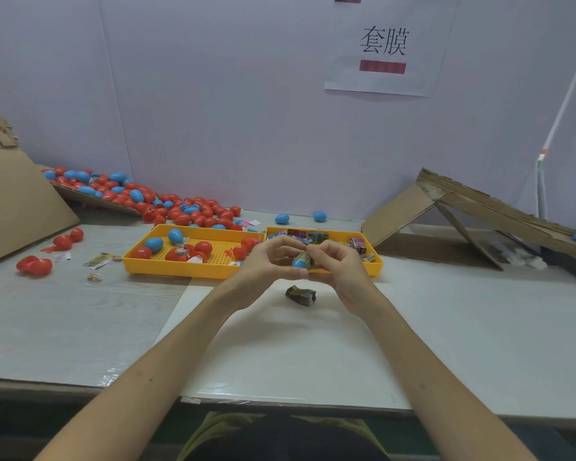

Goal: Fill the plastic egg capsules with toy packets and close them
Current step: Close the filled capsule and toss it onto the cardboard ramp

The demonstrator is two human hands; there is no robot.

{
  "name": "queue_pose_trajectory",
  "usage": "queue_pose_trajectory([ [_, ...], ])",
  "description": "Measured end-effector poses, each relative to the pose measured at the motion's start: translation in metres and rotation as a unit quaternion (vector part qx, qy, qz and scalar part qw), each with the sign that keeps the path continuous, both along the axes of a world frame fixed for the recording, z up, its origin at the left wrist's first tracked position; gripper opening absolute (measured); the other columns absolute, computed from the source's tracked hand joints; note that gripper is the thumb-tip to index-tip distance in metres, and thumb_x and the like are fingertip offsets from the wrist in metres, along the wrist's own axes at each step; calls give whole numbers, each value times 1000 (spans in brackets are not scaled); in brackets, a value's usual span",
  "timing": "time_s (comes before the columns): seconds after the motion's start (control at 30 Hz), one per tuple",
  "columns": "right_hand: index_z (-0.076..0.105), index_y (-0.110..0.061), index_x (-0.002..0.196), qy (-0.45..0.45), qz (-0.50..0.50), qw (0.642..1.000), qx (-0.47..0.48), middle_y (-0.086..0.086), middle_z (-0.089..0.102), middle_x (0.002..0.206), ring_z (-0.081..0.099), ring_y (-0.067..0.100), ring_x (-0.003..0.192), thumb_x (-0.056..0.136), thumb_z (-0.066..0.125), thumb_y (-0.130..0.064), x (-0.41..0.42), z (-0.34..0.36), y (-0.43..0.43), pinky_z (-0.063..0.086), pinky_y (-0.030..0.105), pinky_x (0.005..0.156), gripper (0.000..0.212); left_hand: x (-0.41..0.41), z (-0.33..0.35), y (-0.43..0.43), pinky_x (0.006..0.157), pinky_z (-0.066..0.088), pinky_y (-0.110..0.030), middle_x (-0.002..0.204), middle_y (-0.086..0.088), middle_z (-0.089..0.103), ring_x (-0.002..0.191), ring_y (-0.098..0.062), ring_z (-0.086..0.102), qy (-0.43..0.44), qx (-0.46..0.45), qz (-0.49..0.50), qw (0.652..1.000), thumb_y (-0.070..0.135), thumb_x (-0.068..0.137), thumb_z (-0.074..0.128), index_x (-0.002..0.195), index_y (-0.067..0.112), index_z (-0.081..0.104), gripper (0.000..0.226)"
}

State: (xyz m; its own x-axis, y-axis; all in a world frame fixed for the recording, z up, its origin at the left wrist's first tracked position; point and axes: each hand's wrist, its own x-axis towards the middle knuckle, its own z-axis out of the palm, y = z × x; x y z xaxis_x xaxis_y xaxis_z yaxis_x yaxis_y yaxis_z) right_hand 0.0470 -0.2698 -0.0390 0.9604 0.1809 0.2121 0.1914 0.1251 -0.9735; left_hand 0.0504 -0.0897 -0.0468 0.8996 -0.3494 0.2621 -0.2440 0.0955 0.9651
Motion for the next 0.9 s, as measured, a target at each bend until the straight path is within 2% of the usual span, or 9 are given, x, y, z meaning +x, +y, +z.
queue_pose_trajectory([
  [0.17,67,-4,106,14,4,1000,-8,20,72,113,70,34,106,91,72,-18,3,-1,-4,58,50,90,21,2,-2,3,87,59,-34,107,7,75,102,-18,73,9,-7,84,996,13,75,89,111,23,71,42],
  [0.3,64,-5,107,30,-1,999,41,16,73,110,71,29,101,90,72,-13,2,1,-3,60,39,83,21,4,-3,3,90,58,-36,104,2,75,98,-17,73,-9,13,120,993,22,75,90,108,24,71,39],
  [0.4,61,-9,108,78,-17,983,165,11,74,105,73,25,94,92,69,-11,6,6,-14,60,29,77,18,2,-7,-2,85,59,-30,101,2,76,95,-11,73,-66,88,106,988,22,81,86,107,22,68,32],
  [0.5,65,-8,109,151,11,955,256,6,73,99,74,22,89,88,71,-19,12,13,-29,61,27,73,24,-2,-13,-4,95,55,-32,108,15,72,105,-2,68,-94,240,39,965,24,85,82,106,31,69,25],
  [0.6,70,-9,109,210,19,962,171,5,72,95,73,16,76,81,76,-28,16,23,-34,57,25,60,34,-3,-13,-3,97,54,-28,114,17,69,109,-2,63,-81,338,-13,938,21,84,81,114,31,70,33],
  [0.7,69,-7,108,218,16,968,119,9,71,95,72,16,70,81,75,-23,30,45,-38,57,23,57,32,-1,-10,-1,94,56,-27,114,10,70,108,-7,65,-89,344,-3,935,8,85,78,115,27,71,37],
  [0.73,68,-5,109,207,13,967,146,10,72,96,72,16,72,86,72,-20,37,58,-44,57,23,58,28,0,-9,-1,92,56,-27,112,9,71,106,-7,65,-101,349,1,932,5,85,76,114,26,73,36],
  [0.8,64,-2,121,165,-12,947,275,12,69,103,70,19,81,97,62,-17,53,90,-67,59,25,65,29,2,-10,-1,90,56,-27,108,8,73,102,-8,66,-122,361,3,924,4,86,73,111,24,75,32],
  [0.9,41,1,144,123,-77,872,468,22,60,126,65,30,104,107,47,-22,72,126,-107,56,36,82,44,4,-13,0,88,56,-24,107,11,74,101,-6,67,-120,363,12,924,7,85,75,113,25,76,33],
])
